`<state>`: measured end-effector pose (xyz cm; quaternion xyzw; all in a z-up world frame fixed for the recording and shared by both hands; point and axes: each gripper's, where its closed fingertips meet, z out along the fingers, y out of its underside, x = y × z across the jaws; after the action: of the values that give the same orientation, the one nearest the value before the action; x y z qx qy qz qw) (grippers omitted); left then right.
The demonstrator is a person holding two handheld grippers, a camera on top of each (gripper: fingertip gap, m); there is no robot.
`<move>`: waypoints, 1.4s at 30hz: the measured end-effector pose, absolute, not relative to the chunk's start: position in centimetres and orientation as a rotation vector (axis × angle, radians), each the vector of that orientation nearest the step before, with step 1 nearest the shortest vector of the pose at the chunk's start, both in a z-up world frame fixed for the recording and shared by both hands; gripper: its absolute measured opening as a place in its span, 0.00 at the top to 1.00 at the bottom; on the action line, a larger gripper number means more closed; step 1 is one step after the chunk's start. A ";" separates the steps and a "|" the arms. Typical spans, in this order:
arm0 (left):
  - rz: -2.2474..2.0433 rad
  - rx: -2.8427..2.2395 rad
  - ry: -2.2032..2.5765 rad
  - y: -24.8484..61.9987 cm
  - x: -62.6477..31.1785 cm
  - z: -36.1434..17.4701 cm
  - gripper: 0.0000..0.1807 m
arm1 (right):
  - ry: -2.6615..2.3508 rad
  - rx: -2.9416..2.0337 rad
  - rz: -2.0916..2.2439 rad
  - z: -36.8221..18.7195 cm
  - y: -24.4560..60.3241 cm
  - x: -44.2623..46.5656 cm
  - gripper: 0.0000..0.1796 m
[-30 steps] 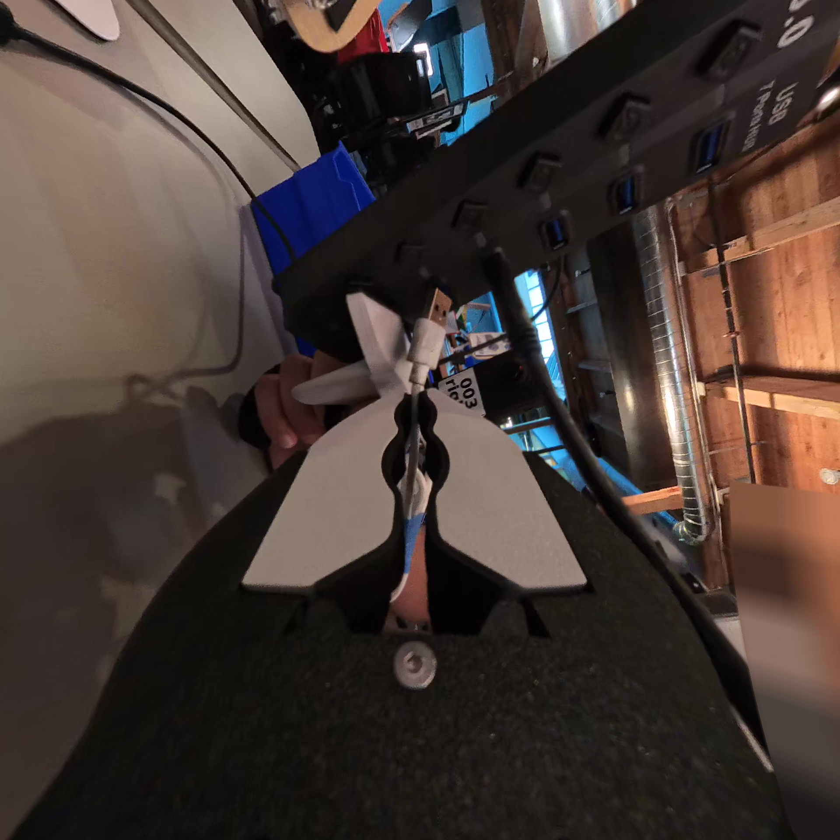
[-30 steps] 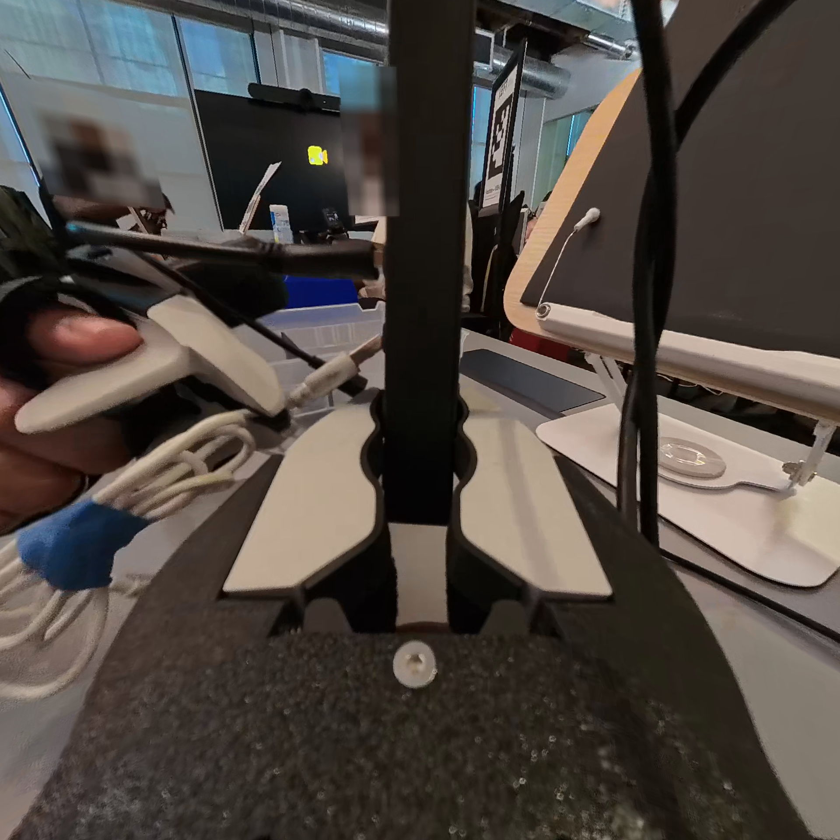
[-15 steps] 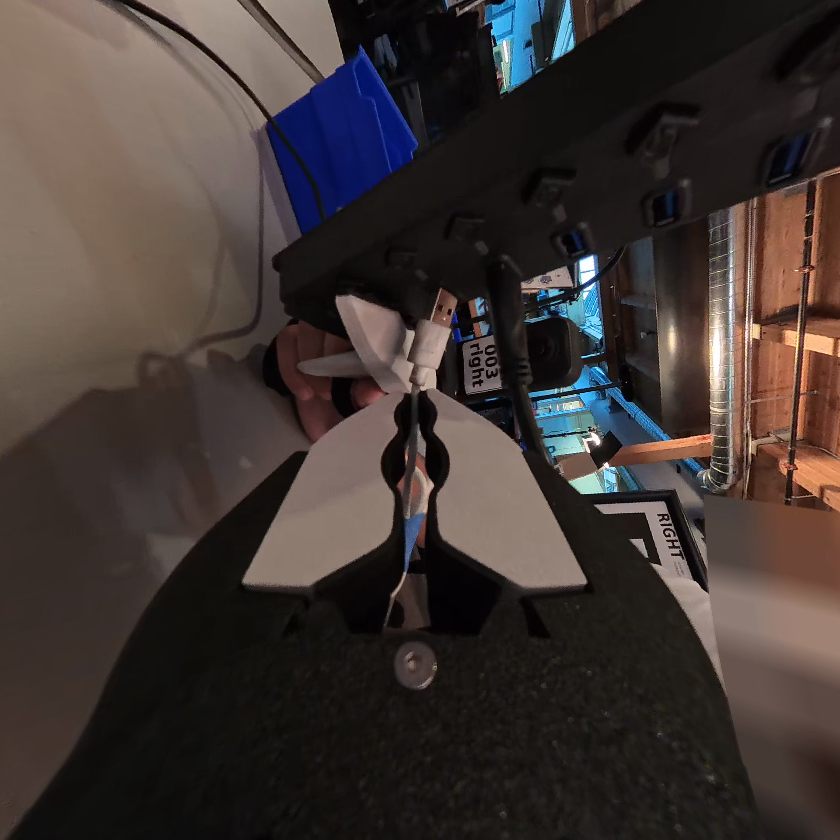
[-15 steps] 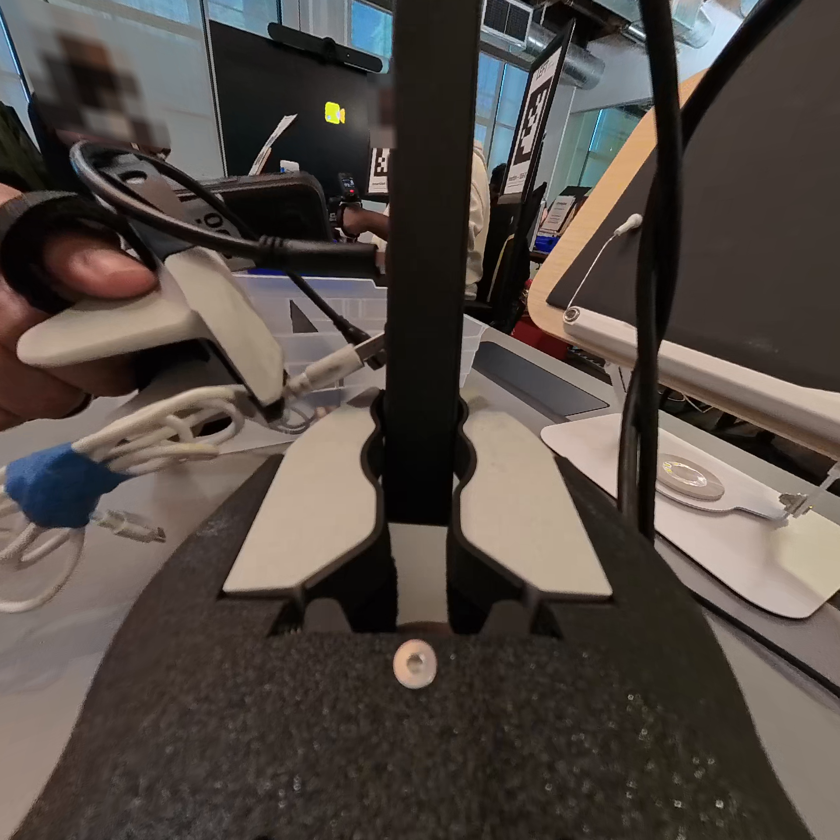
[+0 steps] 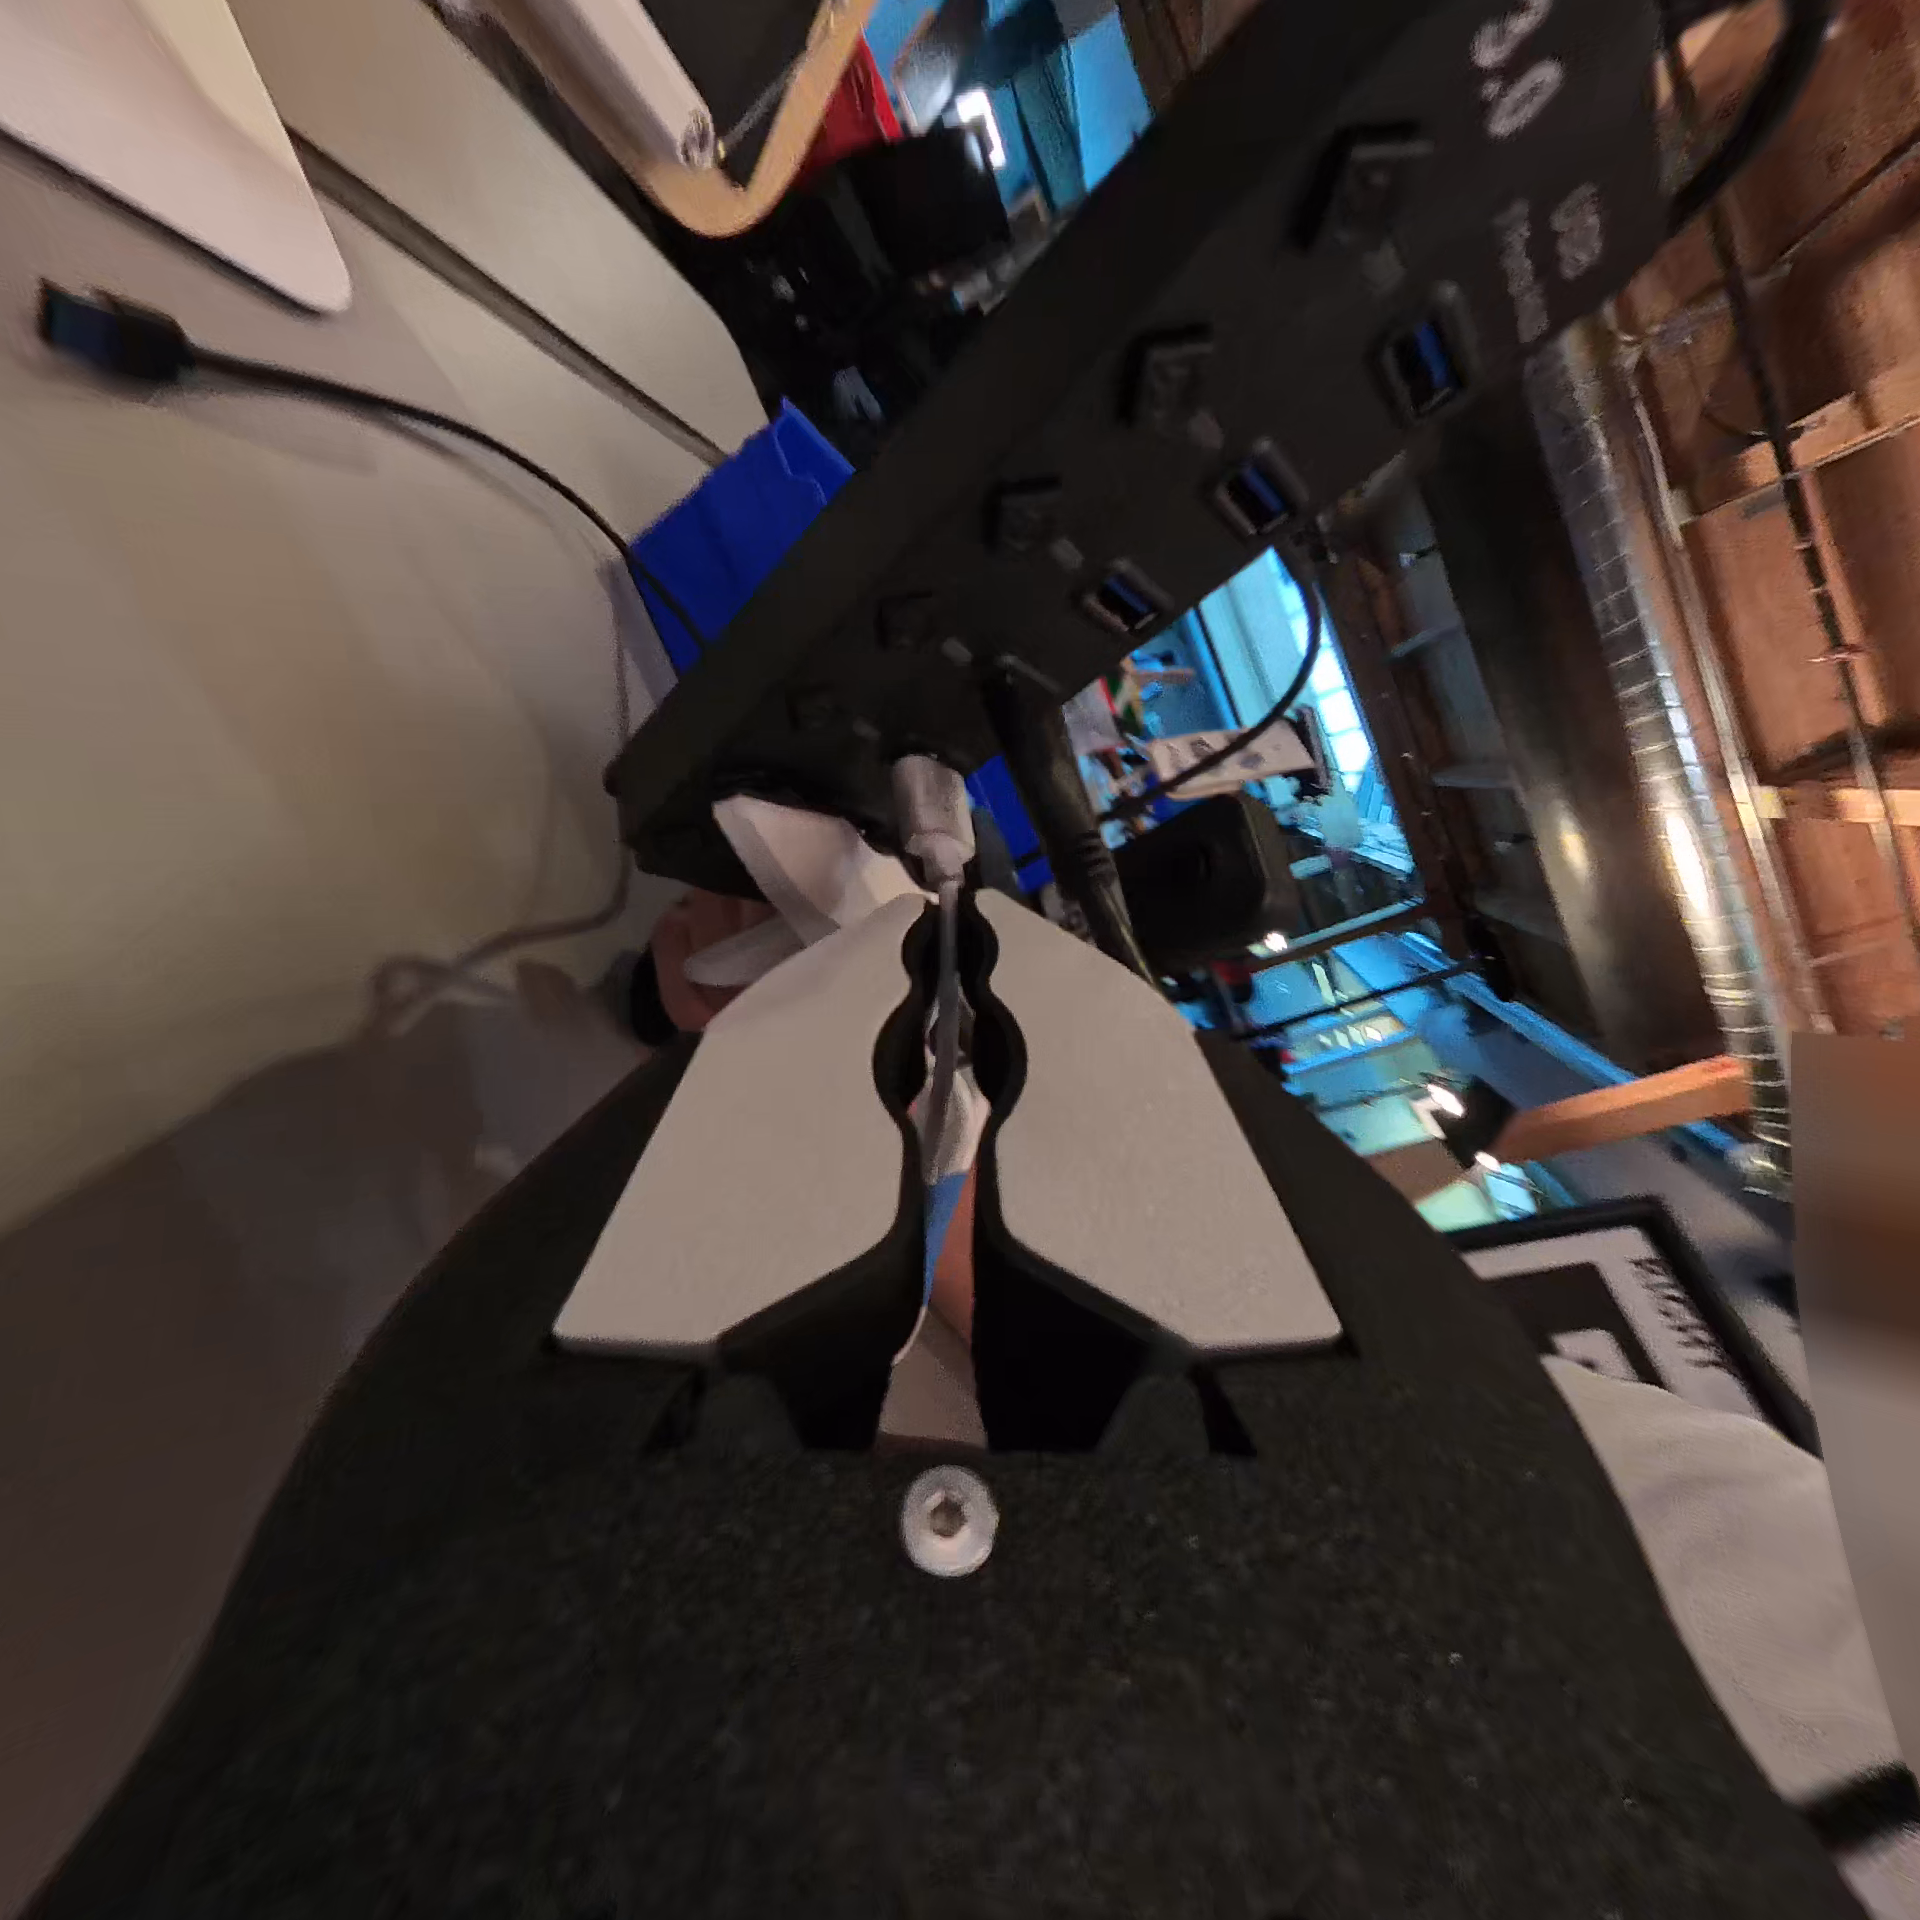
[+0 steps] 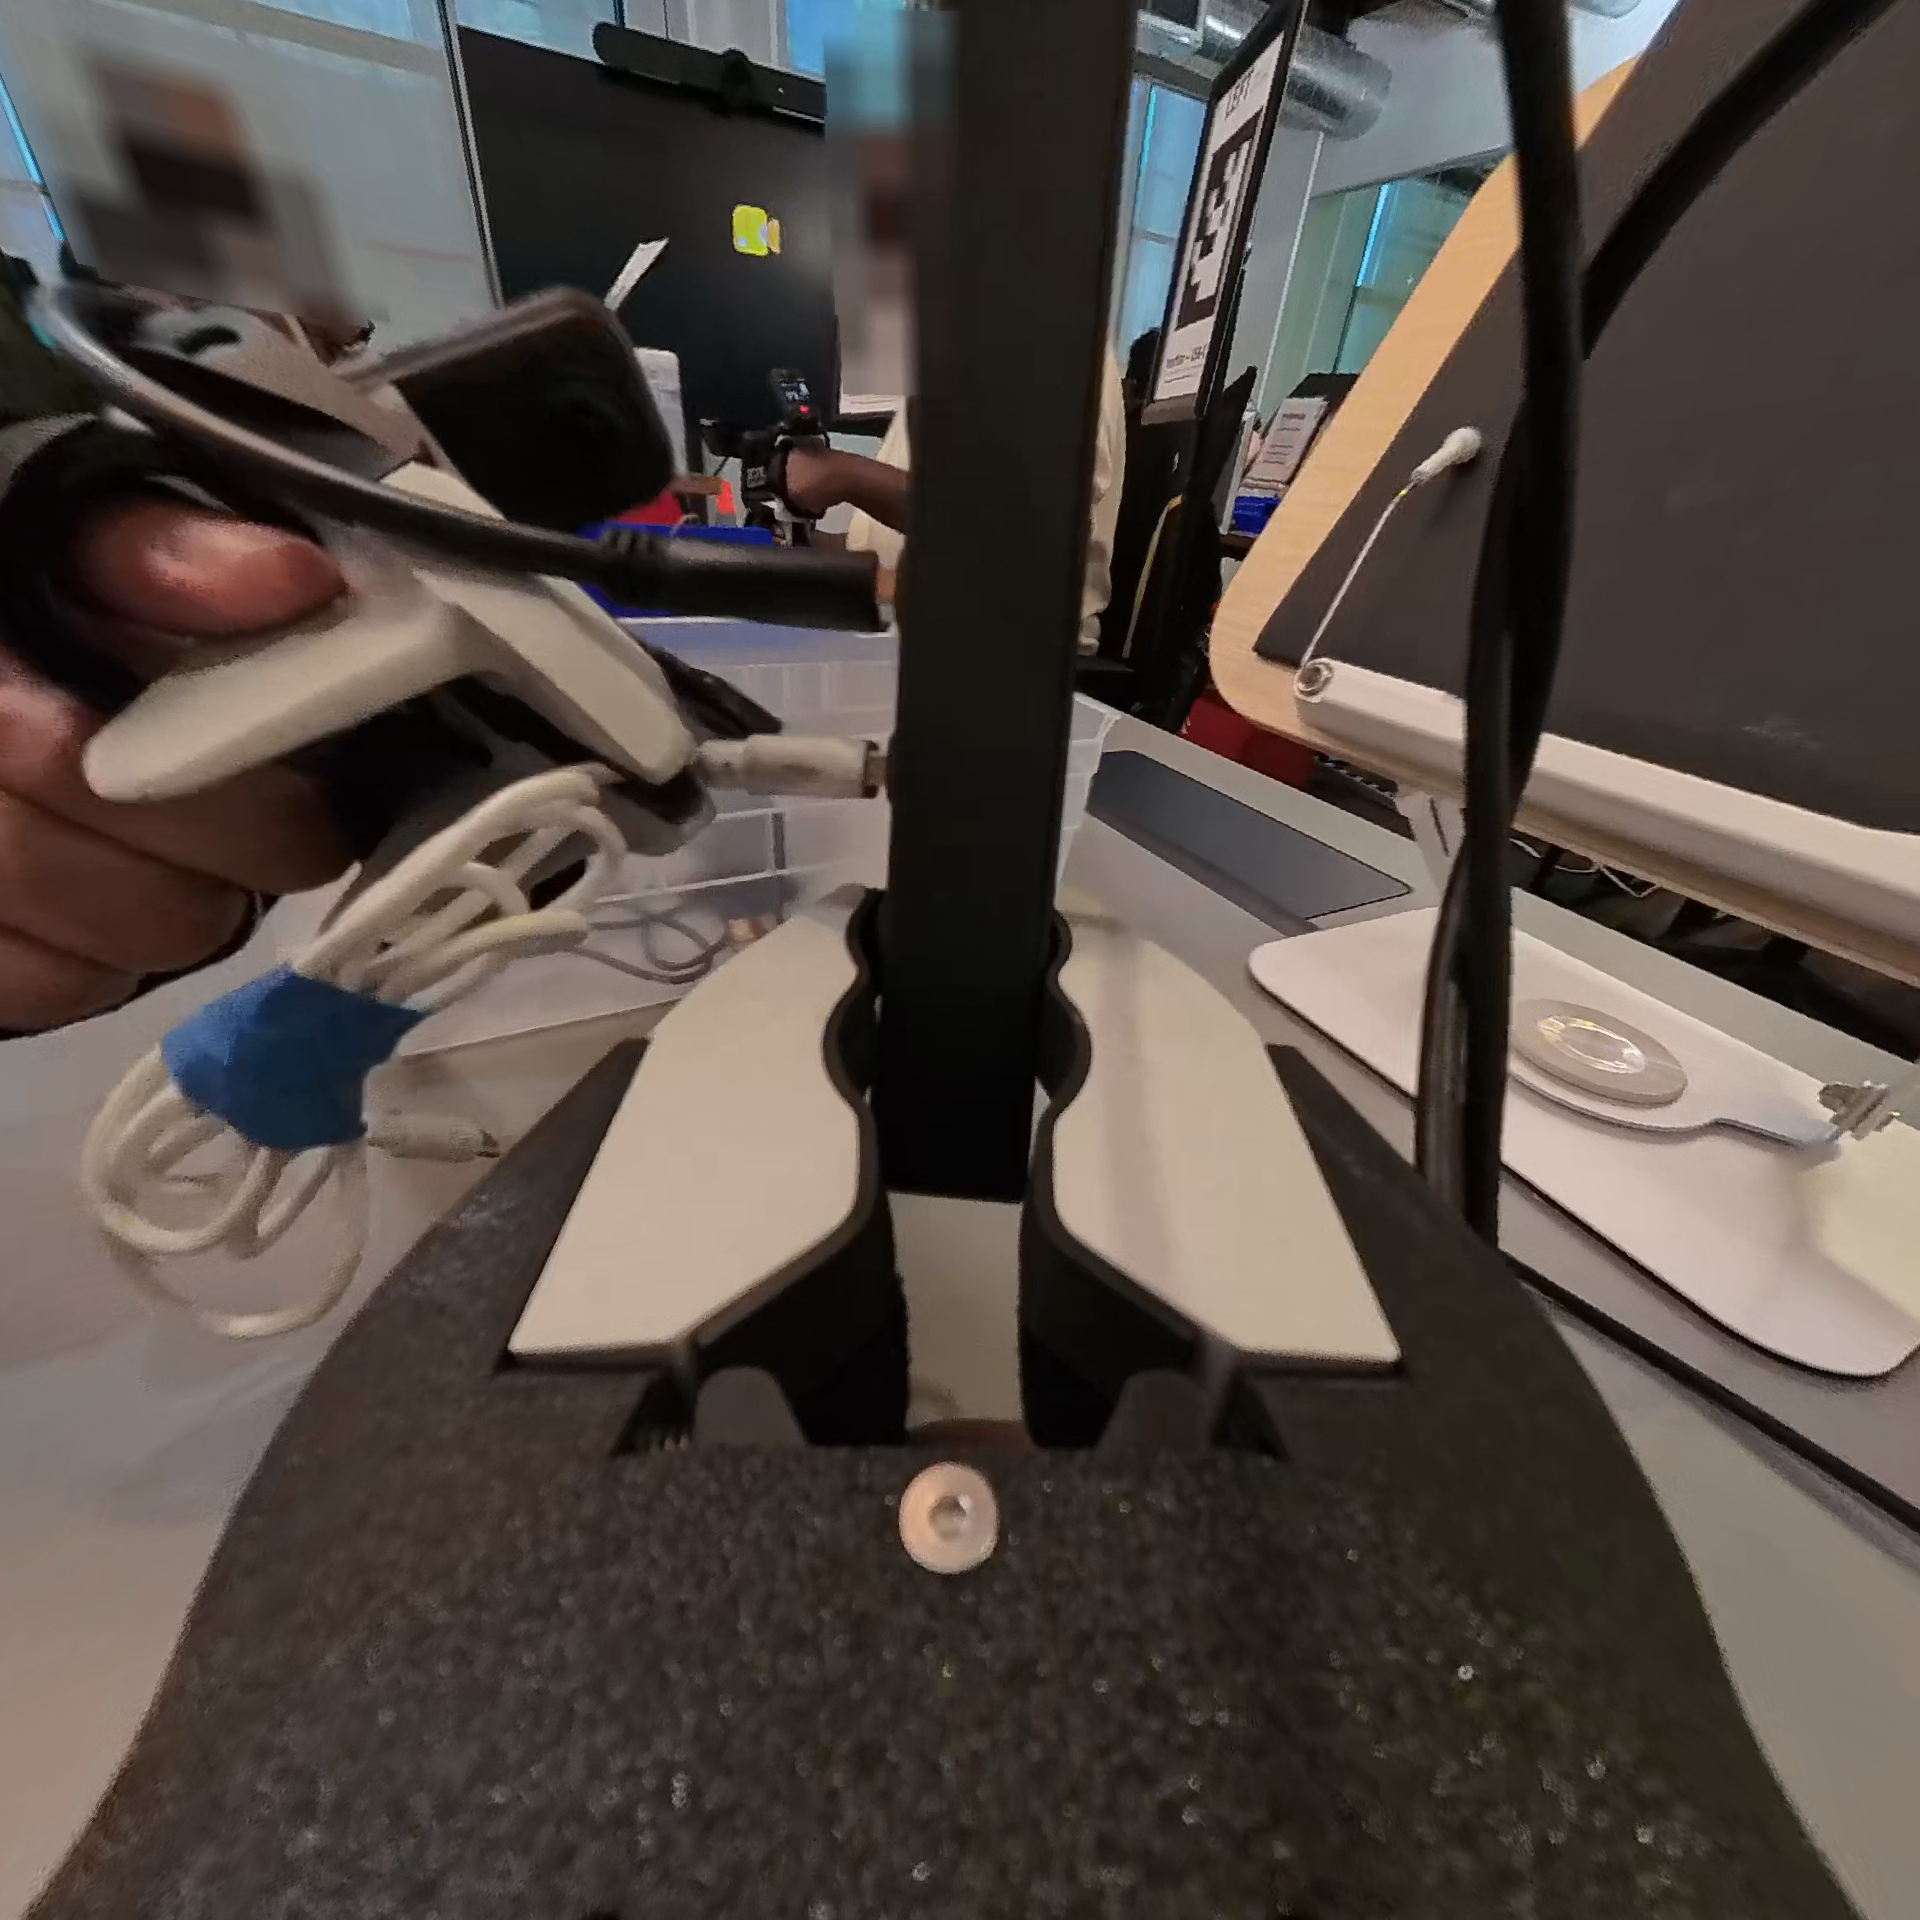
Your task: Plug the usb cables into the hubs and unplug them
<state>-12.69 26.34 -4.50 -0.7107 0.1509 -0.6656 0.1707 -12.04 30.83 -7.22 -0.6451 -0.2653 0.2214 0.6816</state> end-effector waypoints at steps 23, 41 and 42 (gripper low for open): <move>-1.879 -1.526 0.314 21.8 -16.3 -3.0 0.82 | -0.503 -1.366 0.755 -0.7 28.2 -11.4 0.86; -1.598 -1.685 0.781 15.0 -18.8 -7.0 0.81 | -0.663 -1.675 0.889 25.1 24.1 4.7 0.85; -1.615 -1.682 0.785 14.8 -18.7 -6.9 0.81 | -0.636 -1.699 0.893 25.3 24.4 5.8 0.85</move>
<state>-18.70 14.78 -6.90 -0.6443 0.3005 -0.6188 0.3341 5.77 24.41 25.28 -0.7119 -0.2664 0.3743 0.5312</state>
